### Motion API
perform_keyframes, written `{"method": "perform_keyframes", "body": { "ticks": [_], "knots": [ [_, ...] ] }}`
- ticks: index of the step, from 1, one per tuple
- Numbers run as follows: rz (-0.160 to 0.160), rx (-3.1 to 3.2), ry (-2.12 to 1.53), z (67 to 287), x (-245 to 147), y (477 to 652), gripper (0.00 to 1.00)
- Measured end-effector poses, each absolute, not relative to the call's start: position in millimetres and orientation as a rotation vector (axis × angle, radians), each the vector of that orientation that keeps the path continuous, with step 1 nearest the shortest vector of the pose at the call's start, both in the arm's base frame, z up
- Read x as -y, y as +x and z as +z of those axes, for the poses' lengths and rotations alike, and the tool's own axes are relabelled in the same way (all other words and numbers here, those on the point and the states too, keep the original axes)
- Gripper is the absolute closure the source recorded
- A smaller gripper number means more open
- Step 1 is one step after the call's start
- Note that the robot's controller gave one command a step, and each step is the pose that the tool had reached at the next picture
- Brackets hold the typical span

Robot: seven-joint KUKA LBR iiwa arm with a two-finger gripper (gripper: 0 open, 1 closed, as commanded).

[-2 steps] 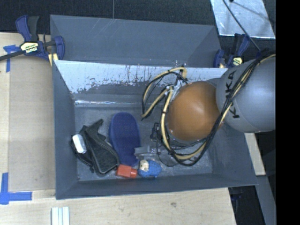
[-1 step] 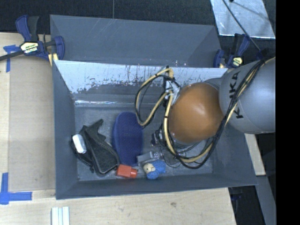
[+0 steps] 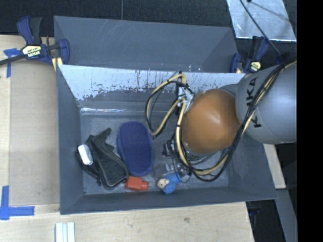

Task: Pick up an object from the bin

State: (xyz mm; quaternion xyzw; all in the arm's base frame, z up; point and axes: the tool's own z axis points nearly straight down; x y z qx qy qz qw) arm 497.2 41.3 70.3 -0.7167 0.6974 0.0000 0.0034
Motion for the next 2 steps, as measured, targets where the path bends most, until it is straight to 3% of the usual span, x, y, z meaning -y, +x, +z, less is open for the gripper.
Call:
{"method": "perform_keyframes", "body": {
  "ticks": [1,2],
  "knots": [
    [-0.010,-2.089,-2.338,181.3,-7.0,499.3,1.00],
    [-0.009,-2.060,-2.363,267.5,-15.9,487.0,1.00]
  ]
}}
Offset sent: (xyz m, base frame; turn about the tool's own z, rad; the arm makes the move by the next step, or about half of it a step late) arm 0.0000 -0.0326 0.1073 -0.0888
